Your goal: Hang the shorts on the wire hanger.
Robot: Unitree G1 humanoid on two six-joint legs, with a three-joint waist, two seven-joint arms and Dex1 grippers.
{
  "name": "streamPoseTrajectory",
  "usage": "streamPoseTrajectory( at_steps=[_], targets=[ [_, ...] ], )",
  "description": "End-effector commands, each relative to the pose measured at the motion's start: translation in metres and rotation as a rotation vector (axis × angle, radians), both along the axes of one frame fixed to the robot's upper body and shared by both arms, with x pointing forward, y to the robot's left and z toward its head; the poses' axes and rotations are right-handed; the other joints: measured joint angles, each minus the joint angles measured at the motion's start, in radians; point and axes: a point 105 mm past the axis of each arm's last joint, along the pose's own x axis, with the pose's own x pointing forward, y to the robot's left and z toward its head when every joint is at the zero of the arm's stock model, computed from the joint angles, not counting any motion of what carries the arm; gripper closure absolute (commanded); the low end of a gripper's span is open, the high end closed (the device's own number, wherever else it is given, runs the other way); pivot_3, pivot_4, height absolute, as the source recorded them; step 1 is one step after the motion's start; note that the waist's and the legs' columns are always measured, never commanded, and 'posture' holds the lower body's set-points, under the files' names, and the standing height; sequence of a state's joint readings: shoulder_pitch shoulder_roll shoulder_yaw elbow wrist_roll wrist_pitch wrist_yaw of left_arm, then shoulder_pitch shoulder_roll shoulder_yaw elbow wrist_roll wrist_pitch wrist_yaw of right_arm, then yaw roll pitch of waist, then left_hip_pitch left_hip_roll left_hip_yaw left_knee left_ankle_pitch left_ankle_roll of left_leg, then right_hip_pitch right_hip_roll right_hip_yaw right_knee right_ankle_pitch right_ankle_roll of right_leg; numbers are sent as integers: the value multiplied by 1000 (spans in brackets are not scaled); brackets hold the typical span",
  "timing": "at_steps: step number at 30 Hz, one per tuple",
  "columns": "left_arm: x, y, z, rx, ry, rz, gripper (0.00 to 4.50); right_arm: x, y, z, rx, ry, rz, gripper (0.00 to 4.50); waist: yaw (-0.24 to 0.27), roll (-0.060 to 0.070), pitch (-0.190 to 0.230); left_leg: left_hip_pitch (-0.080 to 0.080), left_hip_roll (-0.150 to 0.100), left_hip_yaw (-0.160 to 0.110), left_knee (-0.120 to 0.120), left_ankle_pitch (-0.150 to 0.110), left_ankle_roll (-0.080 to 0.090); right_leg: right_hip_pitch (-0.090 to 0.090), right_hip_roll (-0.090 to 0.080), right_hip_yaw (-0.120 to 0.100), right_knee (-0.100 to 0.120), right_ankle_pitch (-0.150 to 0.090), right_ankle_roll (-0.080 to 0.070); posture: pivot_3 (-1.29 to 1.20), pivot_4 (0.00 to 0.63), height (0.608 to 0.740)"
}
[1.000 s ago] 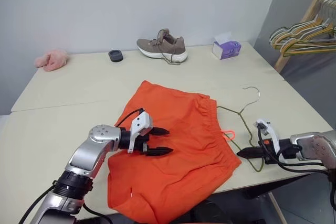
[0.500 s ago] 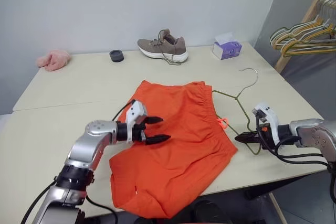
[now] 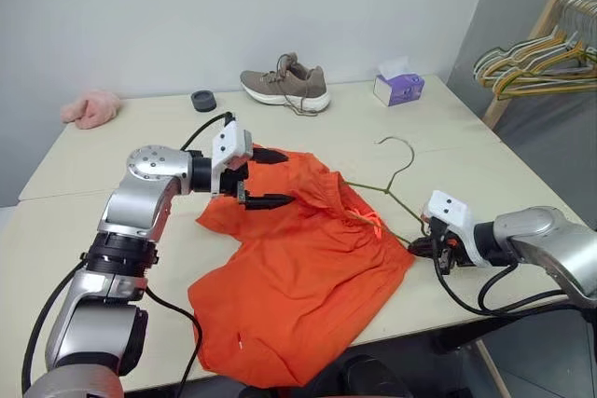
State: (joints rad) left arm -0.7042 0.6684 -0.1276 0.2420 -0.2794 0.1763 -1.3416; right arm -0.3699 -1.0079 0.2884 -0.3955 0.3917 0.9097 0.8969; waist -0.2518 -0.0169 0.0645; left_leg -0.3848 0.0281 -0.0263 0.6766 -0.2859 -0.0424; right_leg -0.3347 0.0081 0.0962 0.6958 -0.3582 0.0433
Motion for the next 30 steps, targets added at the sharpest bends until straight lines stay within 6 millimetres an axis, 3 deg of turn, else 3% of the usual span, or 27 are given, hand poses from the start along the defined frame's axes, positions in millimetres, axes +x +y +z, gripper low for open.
streamPoseTrajectory(
  at_steps=[1,9,21,24,30],
  targets=[
    [-1,-6,0,64,-57,-62,14,2,5,11,-61,-112,102,4500,0,0,0,0,0,0,1,0,0,0,0,0,0,0,0,-268,0,740],
    [-13,-14,-29,131,-15,-143,14,0,14,17,-84,-194,180,4500,-3,0,0,0,0,0,2,0,0,0,0,0,2,0,0,-284,0,740],
    [-17,-14,-56,156,20,-153,14,-5,31,32,-39,-249,246,4500,-5,0,0,0,0,-1,2,0,0,0,0,0,3,0,0,-290,0,740],
    [-18,-14,-62,144,37,-154,574,-4,37,39,-23,-262,266,4500,-9,0,0,0,0,-1,2,0,0,0,0,0,3,0,0,-290,0,740],
    [-20,-15,-67,132,57,-166,2415,-5,45,45,-19,-287,311,4500,-18,0,0,0,0,-1,2,0,0,0,0,-1,3,0,0,-291,1,740]
  ],
)
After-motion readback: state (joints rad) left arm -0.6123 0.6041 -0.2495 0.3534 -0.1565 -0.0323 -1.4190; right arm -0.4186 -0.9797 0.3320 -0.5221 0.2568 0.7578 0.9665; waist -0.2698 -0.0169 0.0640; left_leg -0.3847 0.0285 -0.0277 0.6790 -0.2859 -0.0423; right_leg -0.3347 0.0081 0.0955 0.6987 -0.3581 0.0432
